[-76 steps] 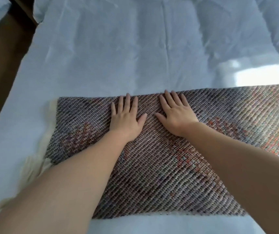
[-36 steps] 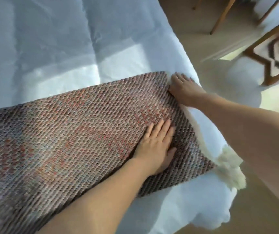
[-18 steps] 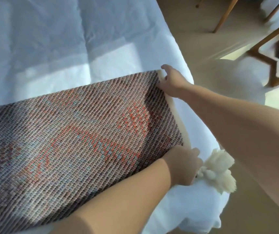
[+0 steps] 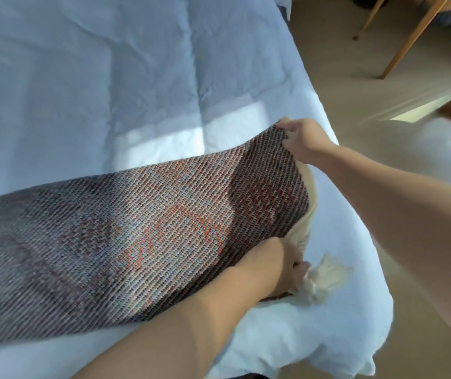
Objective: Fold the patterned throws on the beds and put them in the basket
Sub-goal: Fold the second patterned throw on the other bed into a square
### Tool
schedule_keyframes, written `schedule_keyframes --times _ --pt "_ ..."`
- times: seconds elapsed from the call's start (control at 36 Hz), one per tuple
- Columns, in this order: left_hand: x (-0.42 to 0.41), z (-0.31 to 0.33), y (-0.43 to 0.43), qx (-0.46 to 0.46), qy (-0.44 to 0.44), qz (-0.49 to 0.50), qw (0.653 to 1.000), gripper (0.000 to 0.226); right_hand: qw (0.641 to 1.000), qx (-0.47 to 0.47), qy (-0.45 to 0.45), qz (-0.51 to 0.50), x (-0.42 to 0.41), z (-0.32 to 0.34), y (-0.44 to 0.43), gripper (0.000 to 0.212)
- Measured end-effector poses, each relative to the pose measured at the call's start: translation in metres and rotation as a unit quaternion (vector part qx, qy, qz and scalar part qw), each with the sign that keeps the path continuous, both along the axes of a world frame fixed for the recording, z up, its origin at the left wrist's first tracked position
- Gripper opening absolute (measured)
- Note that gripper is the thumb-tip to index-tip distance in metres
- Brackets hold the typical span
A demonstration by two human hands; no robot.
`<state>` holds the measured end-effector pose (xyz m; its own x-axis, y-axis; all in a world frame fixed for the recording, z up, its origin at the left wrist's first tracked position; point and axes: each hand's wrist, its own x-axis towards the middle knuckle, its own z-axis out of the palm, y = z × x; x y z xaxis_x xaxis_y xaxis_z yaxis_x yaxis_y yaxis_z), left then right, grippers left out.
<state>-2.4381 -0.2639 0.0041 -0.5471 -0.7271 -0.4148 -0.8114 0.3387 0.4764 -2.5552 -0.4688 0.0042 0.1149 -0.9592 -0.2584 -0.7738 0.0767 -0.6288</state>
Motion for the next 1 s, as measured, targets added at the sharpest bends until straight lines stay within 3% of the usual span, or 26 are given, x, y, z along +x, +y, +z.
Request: schedule_keyframes --times 0.11,0.19,0.28,0.42,0.58,0.69,1.0 --pt "0.048 0.033 0.020 0.009 0.081 0.165 0.983 0.020 1.000 -0.015 0.022 0.015 0.016 0.049 0.007 0.053" --pt "0.077 0.070 0.041 -0.030 0.137 0.226 0.964 0.017 1.000 -0.009 0.023 0.008 0.030 0.083 0.013 0.051" --pt "0.103 0.104 0.063 -0.072 0.113 0.297 0.945 0.018 0.999 -0.012 0.029 0.018 0.051 0.118 0.023 0.053" --pt "0.148 0.158 0.102 -0.041 0.082 0.406 0.909 0.011 0.997 -0.031 0.058 0.050 0.098 0.171 0.048 0.045" --pt "0.197 0.215 0.145 -0.030 0.075 0.455 0.887 0.019 0.993 -0.052 0.060 0.090 0.164 0.233 0.068 0.020" --pt "0.231 0.239 0.171 -0.047 0.070 0.477 0.875 0.032 0.993 -0.052 0.047 0.099 0.210 0.263 0.079 0.018" --pt "0.343 0.262 0.230 -0.079 0.074 0.487 0.867 0.041 0.990 -0.075 0.024 0.118 0.343 0.300 0.125 0.015"
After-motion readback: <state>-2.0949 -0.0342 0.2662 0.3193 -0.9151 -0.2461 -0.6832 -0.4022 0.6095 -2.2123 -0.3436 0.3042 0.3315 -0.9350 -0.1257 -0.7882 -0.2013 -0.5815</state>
